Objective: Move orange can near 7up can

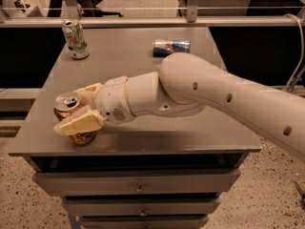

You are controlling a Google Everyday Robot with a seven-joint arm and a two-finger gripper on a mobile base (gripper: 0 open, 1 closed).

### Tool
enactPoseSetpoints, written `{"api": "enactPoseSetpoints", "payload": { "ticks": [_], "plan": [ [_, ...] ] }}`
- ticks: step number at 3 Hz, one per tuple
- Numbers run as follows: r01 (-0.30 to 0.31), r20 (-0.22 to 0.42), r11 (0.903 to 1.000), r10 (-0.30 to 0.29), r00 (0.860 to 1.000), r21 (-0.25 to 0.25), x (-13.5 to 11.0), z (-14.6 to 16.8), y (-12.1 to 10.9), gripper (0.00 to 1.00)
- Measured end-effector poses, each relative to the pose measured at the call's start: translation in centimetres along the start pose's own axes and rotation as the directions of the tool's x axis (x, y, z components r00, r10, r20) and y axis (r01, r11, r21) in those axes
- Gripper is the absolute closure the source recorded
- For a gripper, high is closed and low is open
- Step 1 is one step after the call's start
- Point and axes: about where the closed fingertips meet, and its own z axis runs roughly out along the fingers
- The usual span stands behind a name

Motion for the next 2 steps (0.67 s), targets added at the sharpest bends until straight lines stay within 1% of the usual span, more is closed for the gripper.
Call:
{"api": "enactPoseSetpoints", "payload": {
  "ticks": [1,2],
  "plan": [
    [-0.002,0.006,0.9997,0.002,1.000,0.024,0.1,-0.6,-0.7,0.64],
    [-0.009,0.023,0.9958,0.007,1.000,0.091,-0.4,-3.2,-3.4,0.96]
  ]
}}
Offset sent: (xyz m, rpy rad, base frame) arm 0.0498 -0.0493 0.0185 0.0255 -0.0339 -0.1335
